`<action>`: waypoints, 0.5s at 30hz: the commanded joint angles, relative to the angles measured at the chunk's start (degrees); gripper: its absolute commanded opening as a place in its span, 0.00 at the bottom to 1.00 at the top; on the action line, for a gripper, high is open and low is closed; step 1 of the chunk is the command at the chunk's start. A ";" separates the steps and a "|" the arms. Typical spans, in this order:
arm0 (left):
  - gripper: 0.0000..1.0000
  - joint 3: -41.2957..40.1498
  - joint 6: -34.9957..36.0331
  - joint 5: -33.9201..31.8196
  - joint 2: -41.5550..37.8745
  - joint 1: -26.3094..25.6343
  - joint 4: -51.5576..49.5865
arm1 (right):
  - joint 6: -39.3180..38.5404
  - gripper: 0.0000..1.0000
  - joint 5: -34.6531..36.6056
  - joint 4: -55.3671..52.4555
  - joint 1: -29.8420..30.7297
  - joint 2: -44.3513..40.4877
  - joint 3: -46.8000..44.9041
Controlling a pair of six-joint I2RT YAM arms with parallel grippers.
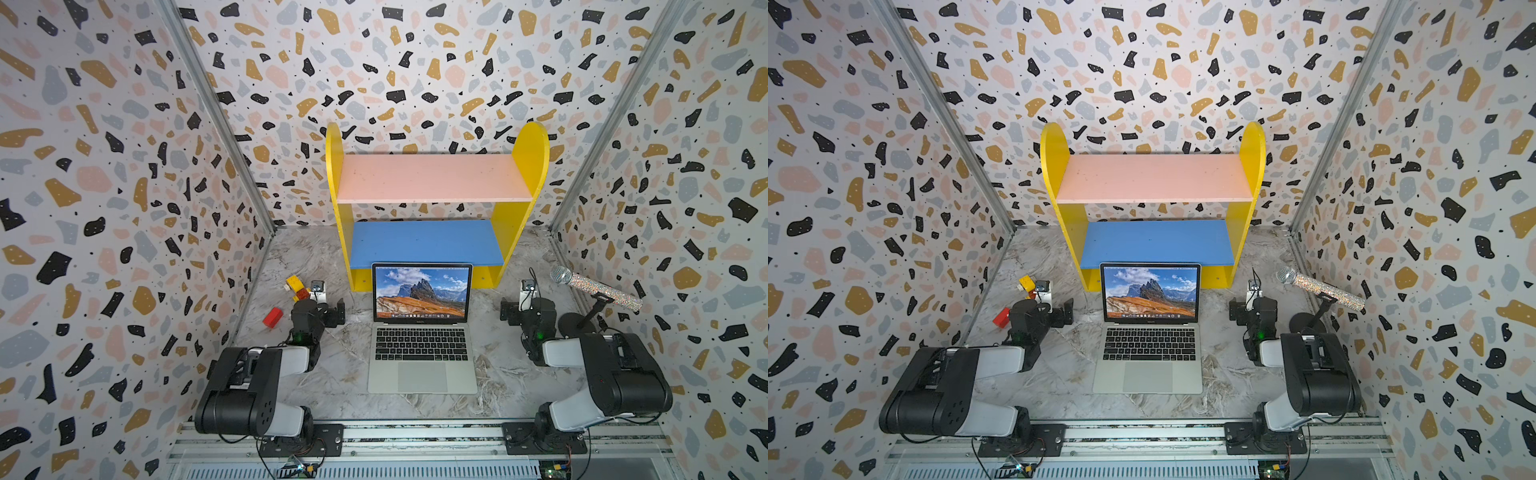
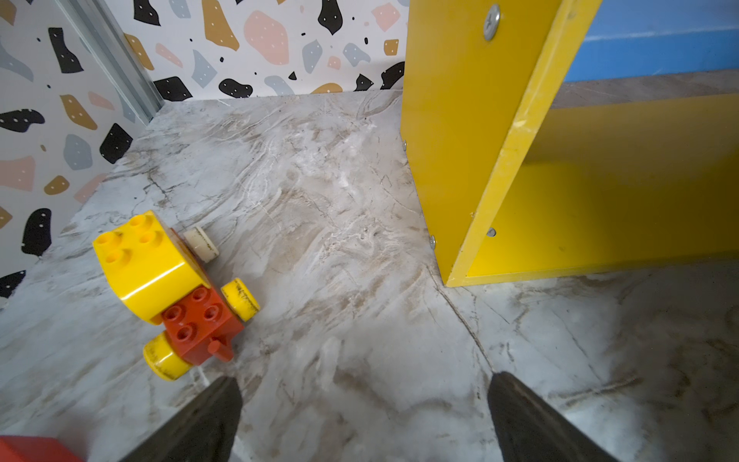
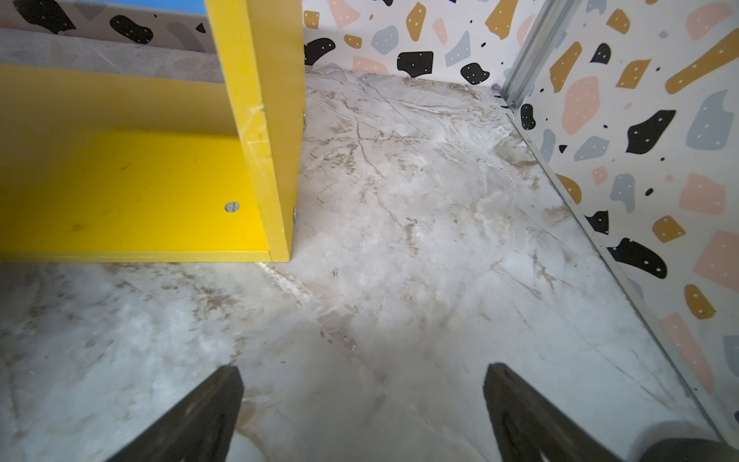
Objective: Close the laptop lid and set it aside
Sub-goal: Close the lid of the laptop.
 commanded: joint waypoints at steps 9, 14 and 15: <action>1.00 3.98 -0.80 -10.82 -16.84 -4.91 -16.20 | 2.79 1.00 -5.20 -21.05 -0.43 -14.74 8.31; 1.00 5.65 -15.75 -15.63 -29.86 -6.37 -24.87 | 20.94 1.00 -6.39 -26.38 -0.47 -19.34 14.10; 1.00 6.06 -21.47 -17.81 -32.27 -6.38 -27.43 | 23.70 1.00 -7.21 -29.34 -0.45 -20.07 15.92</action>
